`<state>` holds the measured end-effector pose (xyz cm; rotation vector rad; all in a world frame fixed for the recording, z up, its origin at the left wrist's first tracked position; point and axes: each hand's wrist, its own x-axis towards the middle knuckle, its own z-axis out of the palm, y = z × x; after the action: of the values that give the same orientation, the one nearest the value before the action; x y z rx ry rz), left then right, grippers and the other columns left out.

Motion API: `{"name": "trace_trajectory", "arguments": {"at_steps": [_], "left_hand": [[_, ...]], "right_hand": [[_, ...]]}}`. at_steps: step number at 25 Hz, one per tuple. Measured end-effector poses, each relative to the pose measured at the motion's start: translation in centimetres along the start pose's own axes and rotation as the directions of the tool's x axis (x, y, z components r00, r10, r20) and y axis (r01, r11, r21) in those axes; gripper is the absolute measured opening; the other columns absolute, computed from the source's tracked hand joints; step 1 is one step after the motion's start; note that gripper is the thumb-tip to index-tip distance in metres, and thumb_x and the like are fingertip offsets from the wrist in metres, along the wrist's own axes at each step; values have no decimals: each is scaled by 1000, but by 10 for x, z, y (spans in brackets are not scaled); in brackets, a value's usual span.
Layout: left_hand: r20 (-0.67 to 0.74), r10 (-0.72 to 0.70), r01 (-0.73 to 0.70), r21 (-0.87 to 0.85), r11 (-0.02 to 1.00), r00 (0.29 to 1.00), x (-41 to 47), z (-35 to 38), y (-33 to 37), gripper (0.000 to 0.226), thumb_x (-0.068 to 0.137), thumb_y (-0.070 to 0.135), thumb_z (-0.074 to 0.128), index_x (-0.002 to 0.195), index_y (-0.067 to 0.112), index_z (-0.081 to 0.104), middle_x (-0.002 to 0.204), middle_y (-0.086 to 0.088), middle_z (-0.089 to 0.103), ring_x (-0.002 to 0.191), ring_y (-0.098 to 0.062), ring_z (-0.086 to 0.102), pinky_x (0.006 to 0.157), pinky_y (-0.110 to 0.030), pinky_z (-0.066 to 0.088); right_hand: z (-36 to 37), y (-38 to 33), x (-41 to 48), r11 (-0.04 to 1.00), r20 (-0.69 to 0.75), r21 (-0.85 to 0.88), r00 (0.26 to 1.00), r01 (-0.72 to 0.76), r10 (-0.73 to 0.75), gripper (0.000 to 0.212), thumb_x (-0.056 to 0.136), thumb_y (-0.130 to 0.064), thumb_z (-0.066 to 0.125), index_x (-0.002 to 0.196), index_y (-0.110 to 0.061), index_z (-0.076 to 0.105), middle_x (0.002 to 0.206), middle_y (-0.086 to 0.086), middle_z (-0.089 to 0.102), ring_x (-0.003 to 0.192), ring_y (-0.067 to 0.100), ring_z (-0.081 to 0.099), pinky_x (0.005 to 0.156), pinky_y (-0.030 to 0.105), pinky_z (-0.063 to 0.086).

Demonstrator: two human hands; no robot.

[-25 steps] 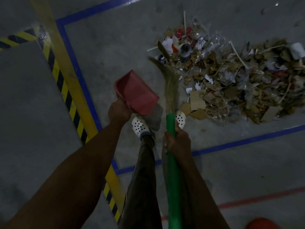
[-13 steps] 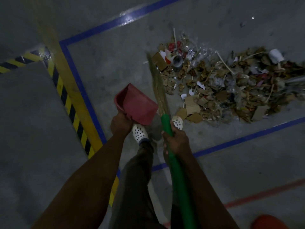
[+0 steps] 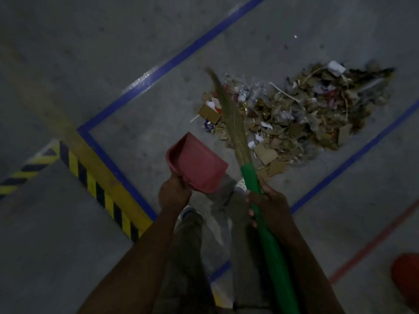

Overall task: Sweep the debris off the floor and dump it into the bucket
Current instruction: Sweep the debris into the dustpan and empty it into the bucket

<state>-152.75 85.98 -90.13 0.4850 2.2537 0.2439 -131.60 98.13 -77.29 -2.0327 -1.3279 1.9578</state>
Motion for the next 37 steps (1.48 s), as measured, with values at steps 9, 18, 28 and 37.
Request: {"name": "trace_trajectory", "arguments": {"at_steps": [9, 18, 28, 37], "left_hand": [[125, 292, -312, 204, 928, 948, 121, -84, 25, 42, 79, 18, 72, 119, 16, 61, 100, -12, 73, 96, -37, 68, 77, -39, 52], [281, 432, -510, 336, 792, 857, 227, -163, 65, 43, 80, 16, 72, 121, 18, 60, 105, -9, 72, 98, -32, 68, 84, -42, 55], [384, 708, -803, 356, 478, 592, 398, -201, 73, 40, 80, 23, 74, 118, 21, 62, 98, 0, 74, 91, -30, 69, 74, -34, 49], [432, 792, -895, 309, 320, 432, 566, -117, 16, 36, 83, 25, 75, 117, 19, 64, 95, -3, 75, 87, -28, 70, 73, -39, 54]], "right_hand": [[105, 3, 44, 803, -267, 596, 934, -32, 236, 41, 94, -8, 65, 122, -38, 65, 68, 7, 63, 48, 19, 55, 41, 28, 46], [215, -37, 98, 581, -338, 814, 816, 4, 469, 39, 97, -10, 66, 135, -17, 60, 74, 15, 61, 46, 23, 53, 45, 31, 47], [388, -62, 156, 336, -467, 884, 642, 324, 608, 57, 93, -17, 73, 145, -28, 54, 71, 8, 67, 49, 16, 58, 42, 26, 49], [506, 32, 335, 320, -512, 846, 481, 427, 712, 72, 86, -21, 81, 138, -57, 46, 69, 2, 68, 50, 17, 56, 46, 32, 51]]}}
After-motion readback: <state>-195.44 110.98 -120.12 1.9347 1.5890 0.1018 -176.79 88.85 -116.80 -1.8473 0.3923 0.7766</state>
